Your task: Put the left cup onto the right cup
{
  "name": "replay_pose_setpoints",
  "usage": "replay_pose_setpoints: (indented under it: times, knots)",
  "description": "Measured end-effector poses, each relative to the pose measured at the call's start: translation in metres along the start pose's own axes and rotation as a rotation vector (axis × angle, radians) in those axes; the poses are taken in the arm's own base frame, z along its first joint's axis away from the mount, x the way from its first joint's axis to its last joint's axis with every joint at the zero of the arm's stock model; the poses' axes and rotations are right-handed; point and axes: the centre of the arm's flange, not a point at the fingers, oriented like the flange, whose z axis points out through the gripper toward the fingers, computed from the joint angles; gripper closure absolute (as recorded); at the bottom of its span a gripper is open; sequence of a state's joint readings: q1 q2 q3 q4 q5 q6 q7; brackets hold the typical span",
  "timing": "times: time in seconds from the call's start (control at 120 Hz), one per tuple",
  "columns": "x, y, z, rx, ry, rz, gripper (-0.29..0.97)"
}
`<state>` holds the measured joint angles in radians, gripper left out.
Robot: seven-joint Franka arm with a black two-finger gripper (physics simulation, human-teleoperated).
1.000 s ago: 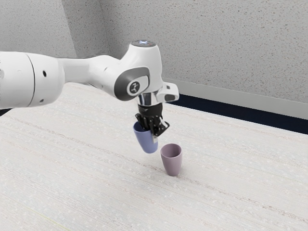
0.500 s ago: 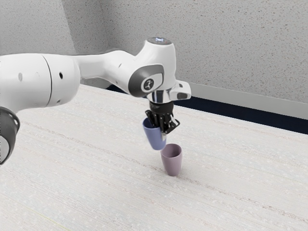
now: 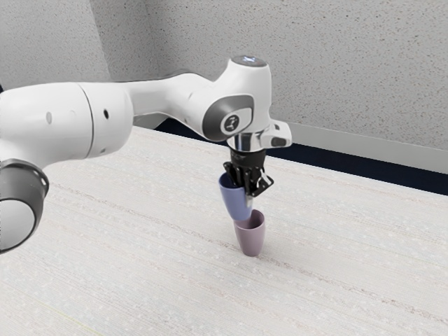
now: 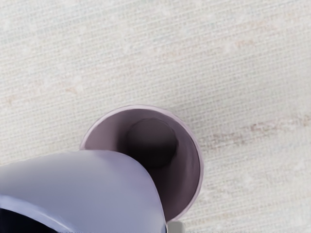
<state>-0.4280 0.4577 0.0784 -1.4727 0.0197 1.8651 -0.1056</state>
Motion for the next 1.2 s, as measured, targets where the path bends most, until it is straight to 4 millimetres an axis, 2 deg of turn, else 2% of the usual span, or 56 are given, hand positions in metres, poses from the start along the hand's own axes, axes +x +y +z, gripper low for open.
replay_pose_setpoints:
  times: [0.692, 1.2]
  knots:
    - [0.017, 0.012, 0.01, 0.003, -0.027, 0.011, 0.79]
    - [0.019, 0.017, 0.019, 0.006, -0.05, 0.015, 0.78]
